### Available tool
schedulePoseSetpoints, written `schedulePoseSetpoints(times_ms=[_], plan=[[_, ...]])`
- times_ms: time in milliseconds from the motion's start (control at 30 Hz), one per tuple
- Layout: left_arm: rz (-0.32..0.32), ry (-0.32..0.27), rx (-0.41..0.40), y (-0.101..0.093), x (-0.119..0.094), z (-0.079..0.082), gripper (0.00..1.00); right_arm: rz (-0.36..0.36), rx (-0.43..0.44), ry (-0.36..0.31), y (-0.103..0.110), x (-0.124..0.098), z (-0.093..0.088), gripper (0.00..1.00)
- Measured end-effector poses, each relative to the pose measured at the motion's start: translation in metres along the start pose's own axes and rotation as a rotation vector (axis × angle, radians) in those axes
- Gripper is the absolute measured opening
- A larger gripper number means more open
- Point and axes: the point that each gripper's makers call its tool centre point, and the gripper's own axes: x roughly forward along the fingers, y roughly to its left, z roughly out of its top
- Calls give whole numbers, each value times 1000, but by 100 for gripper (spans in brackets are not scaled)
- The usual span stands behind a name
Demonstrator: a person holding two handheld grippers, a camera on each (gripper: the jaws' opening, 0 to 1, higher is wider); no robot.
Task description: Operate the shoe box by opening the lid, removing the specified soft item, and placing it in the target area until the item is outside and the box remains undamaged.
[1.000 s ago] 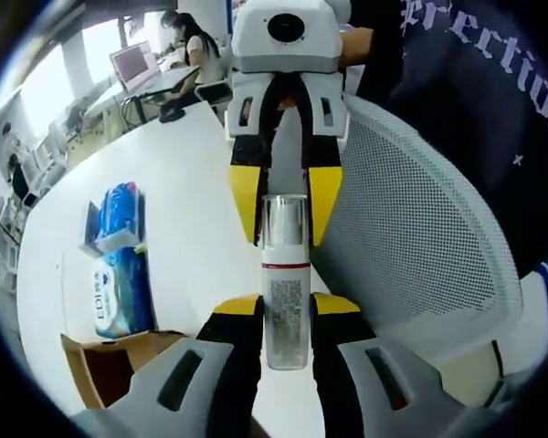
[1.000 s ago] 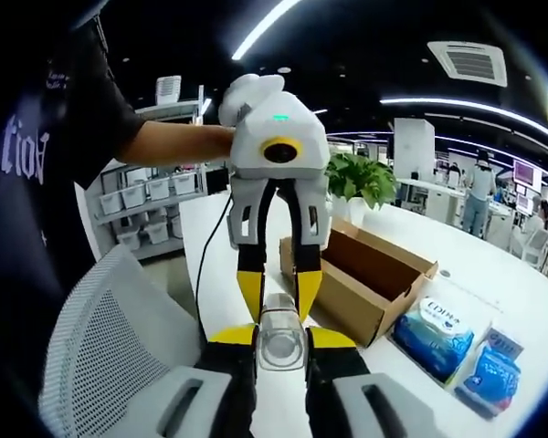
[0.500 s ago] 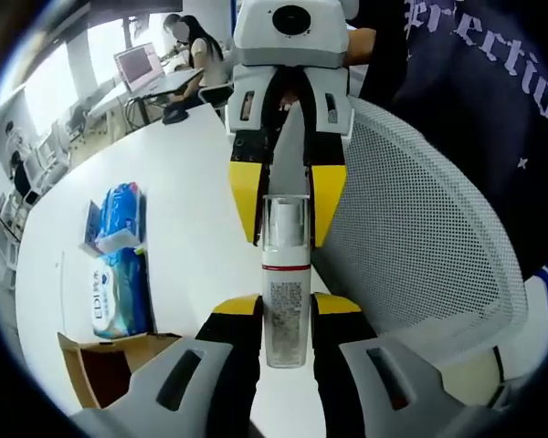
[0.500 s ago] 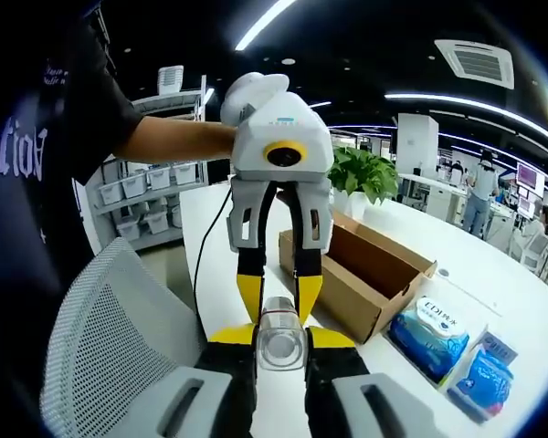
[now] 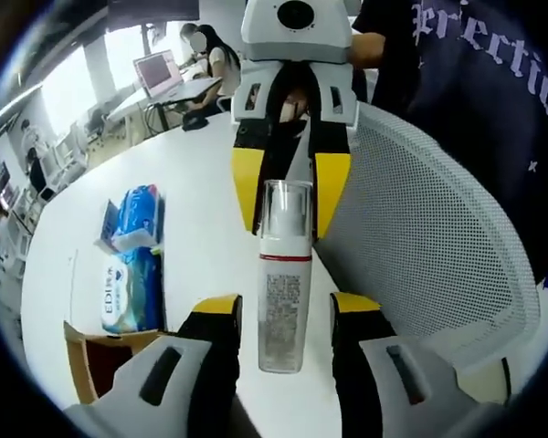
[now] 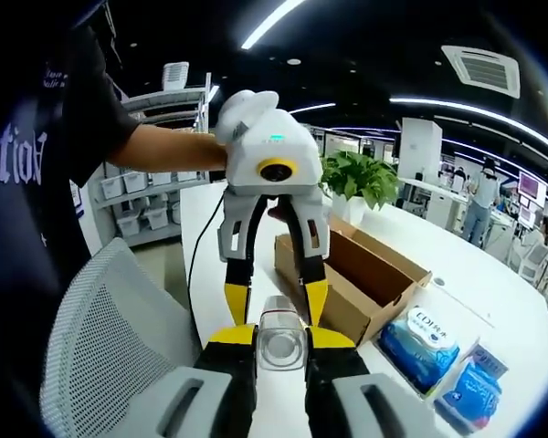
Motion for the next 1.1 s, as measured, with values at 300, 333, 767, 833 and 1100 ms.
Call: schedulePoseSetpoints(times_ms=[300, 333, 767, 833, 1100], plan=[[116, -92, -83, 16, -13, 7, 64, 15, -20, 29, -6, -1, 1, 14], [129, -101, -91, 18, -15, 7, 65, 17, -25, 38, -7, -2, 1, 14], [312, -225, -186, 34, -40, 12, 81, 45, -74, 113, -30, -8, 12, 14], [321, -235, -198, 34, -43, 12, 82, 42, -87, 130, -35, -8, 12, 14], [413, -291, -274, 39, -52, 12, 89, 62, -127, 174, -43, -8, 19, 14]])
